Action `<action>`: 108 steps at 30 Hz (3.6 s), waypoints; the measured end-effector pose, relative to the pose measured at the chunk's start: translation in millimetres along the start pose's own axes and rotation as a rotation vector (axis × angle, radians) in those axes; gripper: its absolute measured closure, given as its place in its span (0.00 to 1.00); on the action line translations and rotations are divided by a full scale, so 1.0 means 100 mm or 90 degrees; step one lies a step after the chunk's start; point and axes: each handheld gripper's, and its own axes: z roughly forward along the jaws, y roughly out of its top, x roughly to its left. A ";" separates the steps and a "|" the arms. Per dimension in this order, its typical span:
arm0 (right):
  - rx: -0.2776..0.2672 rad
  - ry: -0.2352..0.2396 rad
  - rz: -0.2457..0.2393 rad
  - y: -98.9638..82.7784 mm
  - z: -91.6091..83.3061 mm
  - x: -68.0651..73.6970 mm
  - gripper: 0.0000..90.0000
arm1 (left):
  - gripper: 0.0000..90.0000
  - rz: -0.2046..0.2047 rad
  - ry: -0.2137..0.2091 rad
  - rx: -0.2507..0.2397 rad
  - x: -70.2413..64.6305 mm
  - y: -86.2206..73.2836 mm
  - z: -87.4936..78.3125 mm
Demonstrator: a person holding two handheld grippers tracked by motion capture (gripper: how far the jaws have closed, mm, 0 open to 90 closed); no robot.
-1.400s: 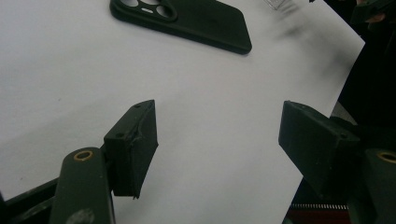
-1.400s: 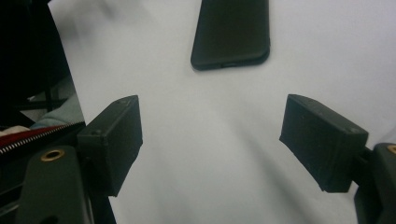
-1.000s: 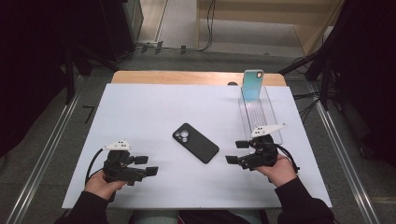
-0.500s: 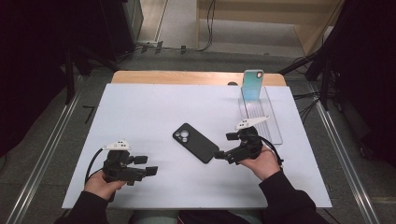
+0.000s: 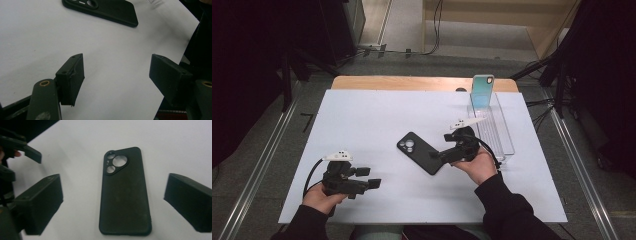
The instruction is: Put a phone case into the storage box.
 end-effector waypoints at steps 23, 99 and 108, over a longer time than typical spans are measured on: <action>0.021 -0.046 -0.019 0.24 0.45 0.10 0.05 | 0.32 -0.007 -0.001 -0.005 0.01 0.00 -0.01; 0.031 -0.103 -0.031 -0.09 0.67 0.01 0.15 | 0.27 -0.039 0.001 -0.023 0.01 0.07 -0.05; -0.002 -0.084 -0.014 -0.05 0.39 0.11 0.15 | 0.27 -0.066 -0.013 -0.028 -0.06 0.19 0.02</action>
